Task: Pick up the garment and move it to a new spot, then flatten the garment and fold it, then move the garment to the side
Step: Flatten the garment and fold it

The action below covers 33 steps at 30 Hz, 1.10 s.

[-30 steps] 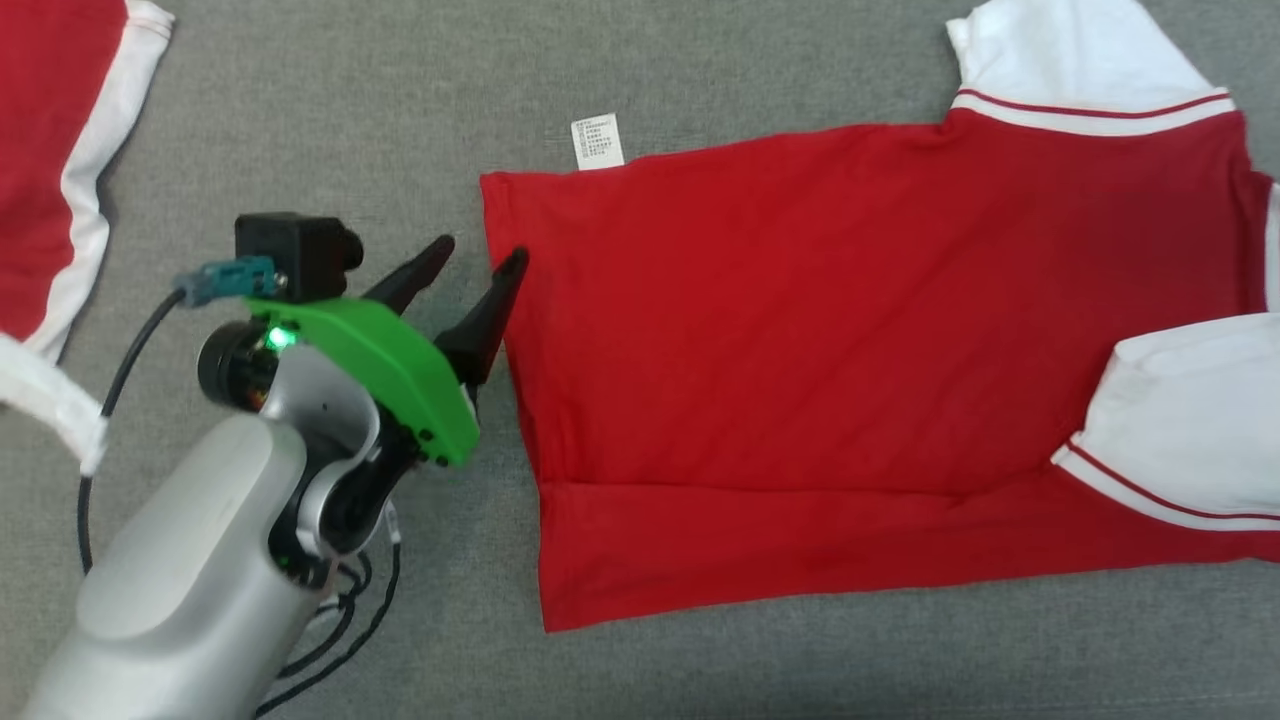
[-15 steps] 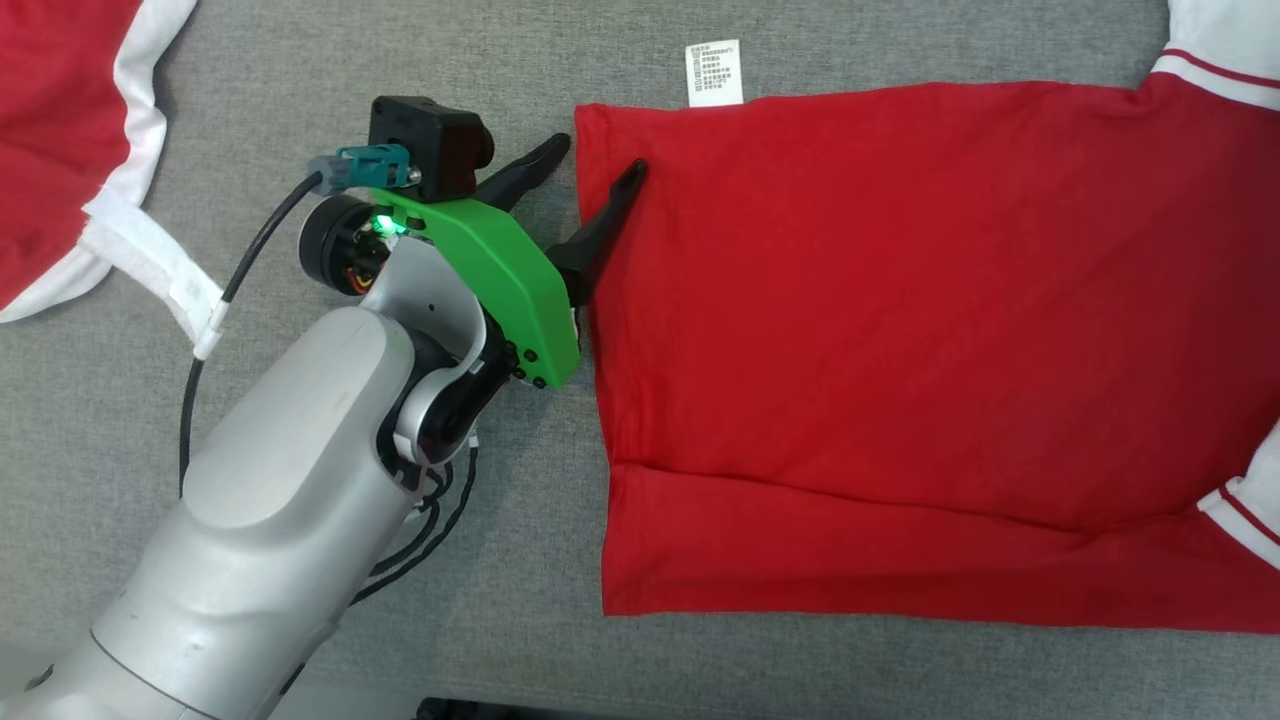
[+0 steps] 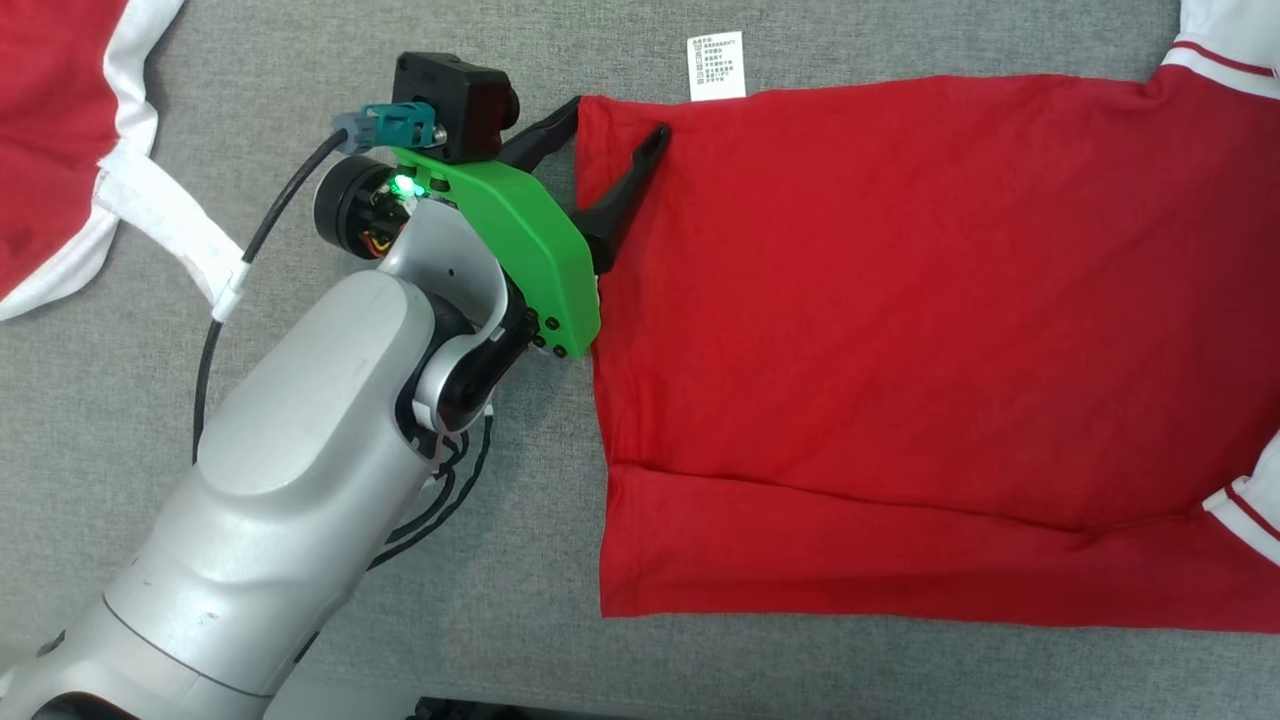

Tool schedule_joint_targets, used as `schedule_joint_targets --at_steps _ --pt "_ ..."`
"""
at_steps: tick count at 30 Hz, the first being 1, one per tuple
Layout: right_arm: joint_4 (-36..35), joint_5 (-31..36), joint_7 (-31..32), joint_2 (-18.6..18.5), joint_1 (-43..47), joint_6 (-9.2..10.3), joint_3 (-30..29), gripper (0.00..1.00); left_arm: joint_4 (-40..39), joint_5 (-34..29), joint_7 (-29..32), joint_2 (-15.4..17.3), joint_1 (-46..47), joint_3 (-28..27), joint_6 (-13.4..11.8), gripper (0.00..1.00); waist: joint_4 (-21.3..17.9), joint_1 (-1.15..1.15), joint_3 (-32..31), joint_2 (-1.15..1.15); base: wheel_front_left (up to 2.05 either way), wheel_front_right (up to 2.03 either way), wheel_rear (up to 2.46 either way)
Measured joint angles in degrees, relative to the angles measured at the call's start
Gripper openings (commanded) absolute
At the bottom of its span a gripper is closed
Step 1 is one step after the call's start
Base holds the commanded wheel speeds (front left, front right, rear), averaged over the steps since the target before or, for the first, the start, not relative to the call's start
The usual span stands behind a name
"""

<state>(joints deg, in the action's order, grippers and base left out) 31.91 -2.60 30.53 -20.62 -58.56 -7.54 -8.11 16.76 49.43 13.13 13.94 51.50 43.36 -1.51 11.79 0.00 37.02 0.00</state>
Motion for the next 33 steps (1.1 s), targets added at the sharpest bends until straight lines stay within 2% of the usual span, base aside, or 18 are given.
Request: schedule_joint_targets --at_steps 3,7,8,9,10,22,33 --pt "0.71 -0.35 -0.38 0.05 -0.40 -0.02 0.48 0.00 0.32 0.01 0.32 0.40 0.46 -0.09 0.16 1.00 -0.20 0.00 -0.07 0.00 0.00 0.00 0.00" --pt "1.16 -1.29 -0.45 0.07 -0.49 -0.01 1.25 0.00 0.41 0.11 0.43 0.74 0.52 -0.09 0.45 1.00 -0.48 0.00 -0.20 0.00 0.00 0.00 0.00" --pt "1.26 -1.72 -0.45 0.03 -0.48 0.00 1.76 0.00 0.44 0.24 0.53 0.74 0.52 -0.04 0.51 0.72 -0.56 0.00 -0.22 0.00 0.00 0.00 0.00" --pt "1.34 -2.26 -0.46 -0.03 -0.47 0.00 2.13 0.00 0.44 0.29 0.66 0.73 0.53 0.04 0.59 0.20 -0.64 0.00 -0.25 0.00 0.00 0.00 0.00" --pt "1.32 -2.76 -0.94 -0.14 -0.47 0.02 2.53 0.00 0.44 0.37 0.67 0.71 0.53 0.14 0.90 0.00 -0.74 0.00 -0.29 0.00 0.00 0.00 0.00" --pt "0.45 -6.84 -7.91 -2.24 0.94 0.00 2.75 0.00 -0.04 0.88 -1.85 2.03 -0.13 -1.19 0.92 0.00 -2.49 0.00 -2.25 0.00 0.00 0.00 0.00" --pt "-8.69 -15.59 -10.04 -5.15 9.39 0.00 3.24 0.00 -2.68 3.46 -3.20 4.23 -5.11 -2.78 0.38 0.00 -5.20 0.00 -6.62 0.00 0.00 0.00 0.00"
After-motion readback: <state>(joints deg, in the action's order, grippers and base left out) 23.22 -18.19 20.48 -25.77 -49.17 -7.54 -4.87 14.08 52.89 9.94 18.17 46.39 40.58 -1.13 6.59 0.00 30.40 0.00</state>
